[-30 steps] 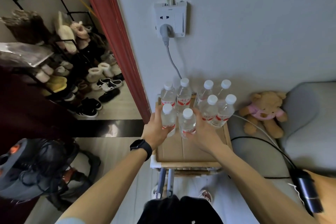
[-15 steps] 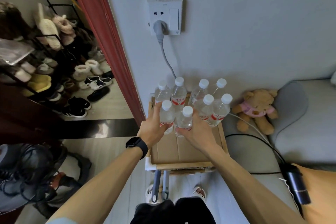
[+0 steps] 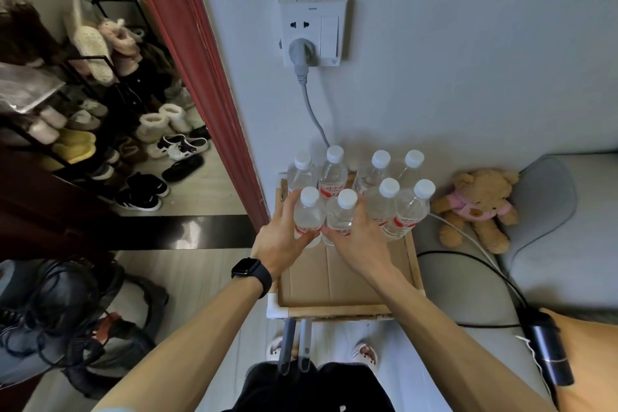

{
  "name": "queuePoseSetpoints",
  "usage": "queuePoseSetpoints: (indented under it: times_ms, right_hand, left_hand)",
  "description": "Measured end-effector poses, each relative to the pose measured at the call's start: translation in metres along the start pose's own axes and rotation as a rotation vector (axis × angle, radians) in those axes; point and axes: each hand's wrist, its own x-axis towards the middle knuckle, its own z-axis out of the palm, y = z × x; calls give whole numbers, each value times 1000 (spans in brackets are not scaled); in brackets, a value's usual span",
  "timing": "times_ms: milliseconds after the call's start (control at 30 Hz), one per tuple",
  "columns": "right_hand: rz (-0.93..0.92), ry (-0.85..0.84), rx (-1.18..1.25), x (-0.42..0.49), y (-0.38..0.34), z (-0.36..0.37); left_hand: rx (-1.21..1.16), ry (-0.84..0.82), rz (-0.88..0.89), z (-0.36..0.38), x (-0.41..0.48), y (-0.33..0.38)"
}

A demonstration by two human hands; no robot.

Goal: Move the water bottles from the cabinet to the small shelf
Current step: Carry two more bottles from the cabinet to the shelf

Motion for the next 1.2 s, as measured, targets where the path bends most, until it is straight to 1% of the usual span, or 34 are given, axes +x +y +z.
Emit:
queuePoseSetpoints:
  times_ms: [133, 267, 567, 667, 767, 900, 967, 1100, 1200]
  right_hand:
    - [-3, 0, 15, 0, 0, 1]
    - [-7, -1, 51, 3, -3, 2]
    - [-14, -38, 41, 10, -5, -3]
    - [-18, -13, -17, 8, -8, -7]
    - [-28, 26, -48, 7, -12, -10]
    - [-53, 32, -98, 10, -12, -14]
    - [-42, 31, -110, 12, -13, -13]
    - [-54, 48, -48, 7, -16, -9]
    - [-46, 55, -37, 7, -15, -8]
  left_hand:
    - [-32, 2, -19, 0, -2, -3]
    - [-47, -14, 3, -4, 4, -2]
    - [-175, 26, -94, 5, 3, -4]
    - [-189, -17, -131, 11, 2, -11]
    - [-229, -92, -209, 15, 5, -15]
    - [-200, -175, -246, 19, 12, -17]
    - [-160, -175, -250, 22, 15, -18]
    - [-123, -150, -220, 24, 15, -20]
    - [-135, -138, -225, 28, 14, -25]
